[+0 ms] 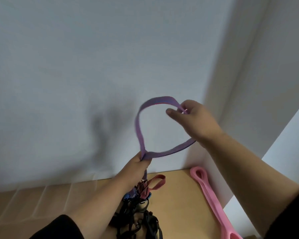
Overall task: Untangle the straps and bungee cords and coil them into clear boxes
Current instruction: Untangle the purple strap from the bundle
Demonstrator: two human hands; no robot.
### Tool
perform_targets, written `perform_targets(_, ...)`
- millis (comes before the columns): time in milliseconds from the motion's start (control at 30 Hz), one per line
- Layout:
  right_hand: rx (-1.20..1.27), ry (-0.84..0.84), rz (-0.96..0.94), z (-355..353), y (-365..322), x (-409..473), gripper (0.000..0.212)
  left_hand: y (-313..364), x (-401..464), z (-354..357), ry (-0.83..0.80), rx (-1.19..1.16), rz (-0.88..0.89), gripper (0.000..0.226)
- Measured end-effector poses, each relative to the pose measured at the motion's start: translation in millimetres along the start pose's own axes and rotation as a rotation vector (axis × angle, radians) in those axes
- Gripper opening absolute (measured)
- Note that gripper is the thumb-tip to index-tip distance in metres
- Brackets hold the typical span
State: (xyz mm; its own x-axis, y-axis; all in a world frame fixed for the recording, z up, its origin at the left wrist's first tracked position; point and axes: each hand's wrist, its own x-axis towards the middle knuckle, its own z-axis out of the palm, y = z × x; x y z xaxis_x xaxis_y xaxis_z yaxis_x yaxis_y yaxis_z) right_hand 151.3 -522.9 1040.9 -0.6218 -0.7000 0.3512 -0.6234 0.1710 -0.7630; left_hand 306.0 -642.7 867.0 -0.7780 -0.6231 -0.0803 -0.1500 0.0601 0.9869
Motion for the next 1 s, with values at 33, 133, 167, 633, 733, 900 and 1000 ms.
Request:
perform_targets(33, -0.131, -0.006, -0.064, 1, 2, 0, 0.042, 6, 1, 1, 0.007, -0.047, 0.007, 0.008)
perform_targets(133, -0.396, -0.190, -0.112, 19, 10, -12, 0.036, 15, 4, 1, 0.038, -0.078, 0.036, 0.013)
perform_targets(167, -0.454, -0.269, -0.101, 28, 15, -18, 0.037, 15, 4, 1, 0.034, -0.079, 0.033, 0.017)
perform_targets(633, -0.537, -0.818, -0.141, 96, 72, -77, 0.015, 5, -3, 2, 0.187, -0.663, -0.089, 0.014)
perform_targets(733, -0.585, -0.868, -0.205, 107, 80, -86, 0.016, 3, -5, 2, 0.246, -0.734, -0.121, 0.031)
perform_targets(900, -0.481, -0.913, -0.134, 108, 88, -89, 0.017, -1, -8, -4, 0.218, -0.697, -0.125, 0.030)
perform_targets(1000, -0.315, -0.821, -0.037, 102, 90, -87, 0.022, -8, -11, -2, 0.211, -0.608, -0.142, 0.026)
